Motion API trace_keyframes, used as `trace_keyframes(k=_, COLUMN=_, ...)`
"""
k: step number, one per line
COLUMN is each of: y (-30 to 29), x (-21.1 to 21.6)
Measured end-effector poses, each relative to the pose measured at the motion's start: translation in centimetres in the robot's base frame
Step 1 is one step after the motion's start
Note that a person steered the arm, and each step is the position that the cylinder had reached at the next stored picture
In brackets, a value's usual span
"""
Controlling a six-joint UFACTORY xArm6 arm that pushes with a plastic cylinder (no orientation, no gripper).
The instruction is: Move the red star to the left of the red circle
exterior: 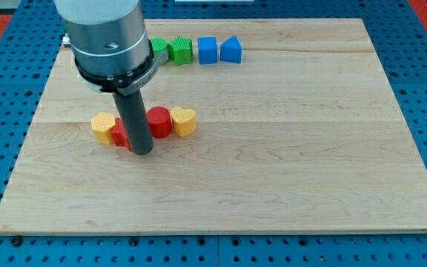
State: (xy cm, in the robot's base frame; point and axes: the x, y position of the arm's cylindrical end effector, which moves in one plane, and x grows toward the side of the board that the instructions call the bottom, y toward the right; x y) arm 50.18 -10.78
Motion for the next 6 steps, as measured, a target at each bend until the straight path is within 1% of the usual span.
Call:
trace_keyframes(k=1, y=-0.4, x=1.6)
trace_keyframes(k=2, y=-2.1, x=1.3)
trace_keyframes(k=4, y=-2.4, x=-1.4)
trace_keyframes(k=5, y=-2.4, x=-1.0)
trace_keyframes(k=6, y=-2.4, x=0.4)
